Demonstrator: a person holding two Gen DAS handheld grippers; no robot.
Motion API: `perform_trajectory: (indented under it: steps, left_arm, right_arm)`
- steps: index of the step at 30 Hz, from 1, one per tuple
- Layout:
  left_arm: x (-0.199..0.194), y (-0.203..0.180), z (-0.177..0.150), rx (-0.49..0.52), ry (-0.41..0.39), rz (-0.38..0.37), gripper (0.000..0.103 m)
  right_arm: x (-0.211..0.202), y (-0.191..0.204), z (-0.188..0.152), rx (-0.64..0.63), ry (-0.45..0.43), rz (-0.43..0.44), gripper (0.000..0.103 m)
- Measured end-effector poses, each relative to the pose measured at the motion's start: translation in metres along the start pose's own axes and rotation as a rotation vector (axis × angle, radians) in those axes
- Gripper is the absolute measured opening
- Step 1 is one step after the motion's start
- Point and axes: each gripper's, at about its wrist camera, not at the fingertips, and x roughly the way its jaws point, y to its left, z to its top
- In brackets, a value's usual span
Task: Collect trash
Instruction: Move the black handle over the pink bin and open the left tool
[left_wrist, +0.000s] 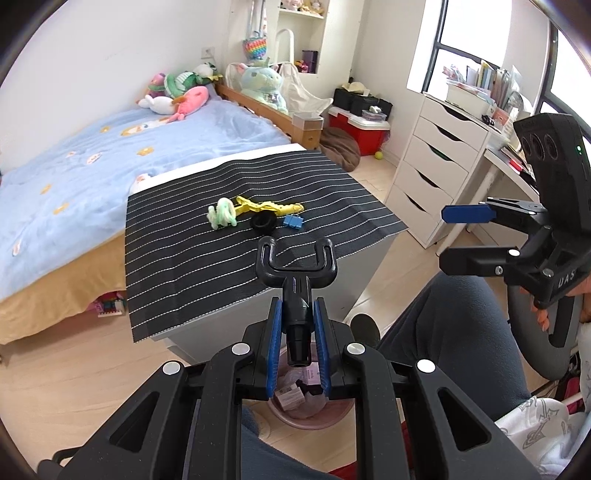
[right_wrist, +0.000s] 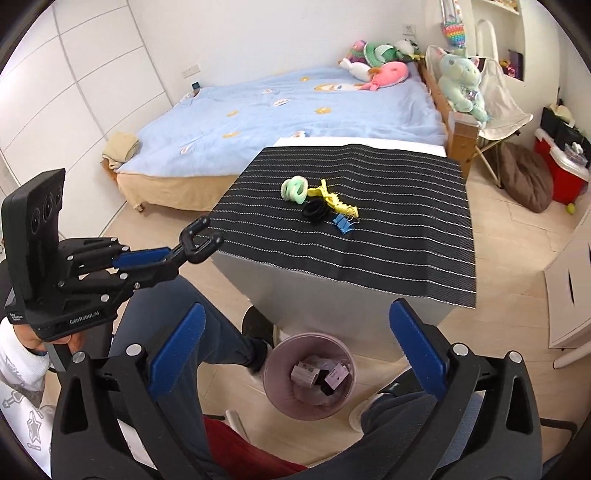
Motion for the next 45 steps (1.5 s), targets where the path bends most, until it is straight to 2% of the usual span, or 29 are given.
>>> perform_trajectory:
  steps: [23, 24, 26, 27, 28, 29, 33, 45]
  left_arm:
    - [0.017, -0.035, -0.012, 0.089, 0.072, -0.054, 0.019]
    - [0.019, -0.035, -0.013, 0.091, 0.077, -0.054, 0.021]
    - [0.024, -0.035, -0.015, 0.086, 0.090, -0.048, 0.038]
    - [0.025, -0.034, -0.015, 0.077, 0.082, -0.041, 0.067]
    - [0.024, -0.033, -0.016, 0.066, 0.064, -0.043, 0.083]
    - [0.023, -0.032, -0.016, 0.057, 0.047, -0.042, 0.088]
    - [0.021, -0.025, -0.014, 0.037, 0.022, 0.001, 0.095]
    - [0.013, -0.008, -0.010, -0.025, -0.018, 0.046, 0.095]
  right_arm:
    - [-0.016, -0.025, -0.009, 0.071, -0.030, -0.015, 0.098]
    - [-0.016, -0.025, -0.009, 0.072, -0.030, -0.015, 0.098]
    - [-0.016, -0.025, -0.009, 0.074, -0.029, -0.014, 0.098]
    - [-0.015, -0.025, -0.010, 0.075, -0.028, -0.014, 0.098]
    - [-0.015, -0.025, -0.010, 0.076, -0.028, -0.015, 0.098]
    - [-0.015, -0.026, -0.010, 0.077, -0.027, -0.016, 0.098]
    - [-0.015, -0.026, -0.012, 0.080, -0.026, -0.020, 0.098]
    - [-0.009, -0.023, -0.012, 0.076, -0.018, -0.008, 0.099]
